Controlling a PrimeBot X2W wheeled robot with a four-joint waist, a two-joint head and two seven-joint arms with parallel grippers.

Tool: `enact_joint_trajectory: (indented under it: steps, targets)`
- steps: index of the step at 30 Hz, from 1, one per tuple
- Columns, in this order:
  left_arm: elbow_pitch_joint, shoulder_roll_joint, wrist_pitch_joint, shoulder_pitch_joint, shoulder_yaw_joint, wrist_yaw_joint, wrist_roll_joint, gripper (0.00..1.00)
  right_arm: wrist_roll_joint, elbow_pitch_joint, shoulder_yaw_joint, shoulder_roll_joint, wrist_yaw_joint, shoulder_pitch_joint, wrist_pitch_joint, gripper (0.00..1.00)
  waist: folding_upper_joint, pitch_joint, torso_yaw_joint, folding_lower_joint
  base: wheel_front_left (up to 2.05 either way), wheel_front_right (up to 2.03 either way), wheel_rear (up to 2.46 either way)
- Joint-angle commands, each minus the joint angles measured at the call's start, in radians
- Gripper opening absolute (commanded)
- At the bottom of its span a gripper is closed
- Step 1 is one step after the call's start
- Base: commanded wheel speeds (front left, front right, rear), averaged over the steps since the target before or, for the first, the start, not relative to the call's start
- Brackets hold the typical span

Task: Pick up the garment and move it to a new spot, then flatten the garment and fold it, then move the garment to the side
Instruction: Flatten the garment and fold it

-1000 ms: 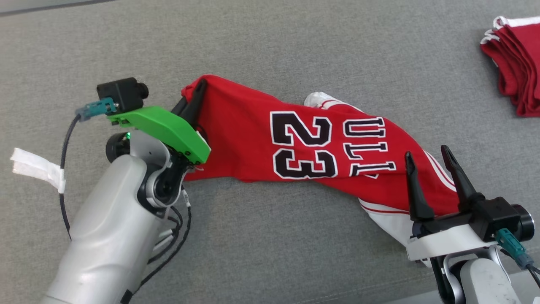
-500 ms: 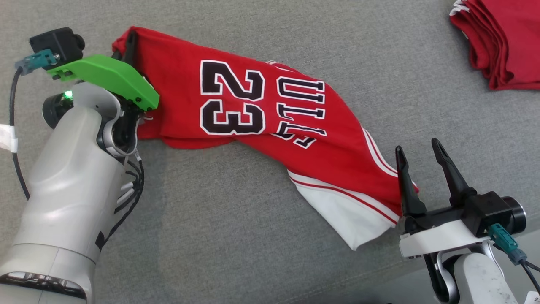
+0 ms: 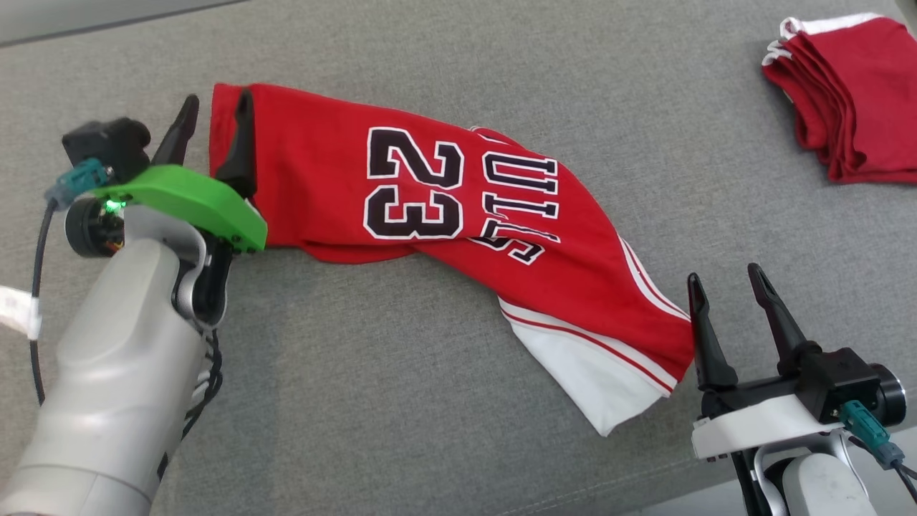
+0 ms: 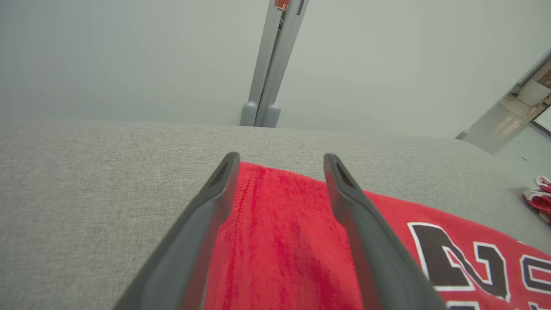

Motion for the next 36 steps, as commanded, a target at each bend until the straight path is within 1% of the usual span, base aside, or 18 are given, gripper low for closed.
enact_joint_trajectory:
  steps: [1,4,6,9,12,16,17,20,24,26,27,28,29,32,36]
  targets:
    - [-0.021,0.021,-0.005,0.048,-0.001,0.007,0.025,1.0,0.005,0.002,-0.005,-0.002,-0.002,0.018,-0.003,1.0,-0.0001,-0.057,0.038,0.0,0.0,0.0,0.0]
    - [-0.088,0.047,-0.009,0.128,0.003,0.031,0.053,1.0,0.008,0.001,-0.008,-0.002,-0.002,0.031,-0.003,1.0,-0.0001,-0.082,0.05,0.0,0.0,0.0,0.0]
    - [-0.127,0.05,-0.008,0.184,0.001,0.036,0.057,1.0,0.01,-0.003,-0.01,-0.002,-0.002,0.033,-0.003,1.0,-0.0001,-0.085,0.057,0.0,0.0,0.0,0.0]
    - [-0.159,0.076,-0.008,0.235,-0.026,0.048,0.087,1.0,0.008,-0.008,-0.002,-0.002,-0.002,0.029,-0.003,1.0,-0.0001,-0.079,0.061,0.0,0.0,0.0,0.0]
    - [-0.17,0.079,0.008,0.269,-0.047,0.052,0.093,1.0,0.01,-0.014,0.004,-0.002,-0.002,0.012,-0.003,1.0,-0.0001,-0.055,0.057,0.0,0.0,0.0,0.0]
    - [-0.15,0.098,0.022,0.278,-0.065,0.04,0.105,1.0,0.014,-0.018,0.012,-0.002,-0.002,0.001,-0.003,1.0,-0.0001,-0.015,0.042,0.0,0.0,0.0,0.0]
    - [-0.146,0.096,0.021,0.272,-0.07,0.029,0.105,1.0,0.016,-0.019,0.011,-0.002,-0.002,-0.005,-0.003,1.0,-0.0001,-0.004,0.037,0.0,0.0,0.0,0.0]
    - [-0.119,0.097,0.025,0.258,-0.078,0.021,0.106,1.0,0.02,-0.019,0.007,-0.002,-0.002,-0.011,-0.003,1.0,-0.0001,0.016,0.025,0.0,0.0,0.0,0.0]
    - [-0.089,0.082,0.023,0.245,-0.088,0.002,0.096,1.0,0.021,-0.017,-0.001,-0.002,-0.002,-0.011,-0.003,1.0,-0.0001,0.024,0.018,0.0,0.0,0.0,0.0]
    - [-0.095,0.07,0.016,0.244,-0.094,-0.014,0.087,0.57,0.022,-0.014,-0.007,-0.002,-0.002,-0.008,-0.003,1.0,-0.0001,0.02,0.02,0.0,0.0,0.0,0.0]
    - [-0.097,0.067,0.015,0.243,-0.098,-0.021,0.082,0.42,0.023,-0.014,-0.01,-0.002,-0.002,-0.003,-0.003,1.0,-0.0001,0.016,0.024,0.0,0.0,0.0,0.0]
    - [-0.101,0.065,0.012,0.241,-0.106,-0.024,0.083,0.1,0.023,-0.013,-0.012,-0.002,-0.002,0.001,-0.003,1.0,-0.0001,0.012,0.029,0.0,0.0,0.0,0.0]
    - [-0.103,0.063,0.01,0.243,-0.114,-0.027,0.078,0.0,0.023,-0.011,-0.011,-0.001,-0.002,0.003,-0.003,1.0,-0.0001,0.006,0.035,0.0,0.0,0.0,0.0]
    - [-0.119,0.058,0.007,0.259,-0.131,-0.033,0.069,0.0,0.019,-0.009,-0.009,-0.002,-0.002,0.008,-0.003,1.0,-0.0001,-0.012,0.052,0.0,0.0,0.0,0.0]
    - [-0.207,0.059,-0.003,0.317,-0.115,-0.034,0.045,0.0,0.015,-0.007,-0.015,-0.002,-0.002,0.024,-0.003,1.0,-0.0001,-0.047,0.08,0.0,0.0,0.0,0.0]
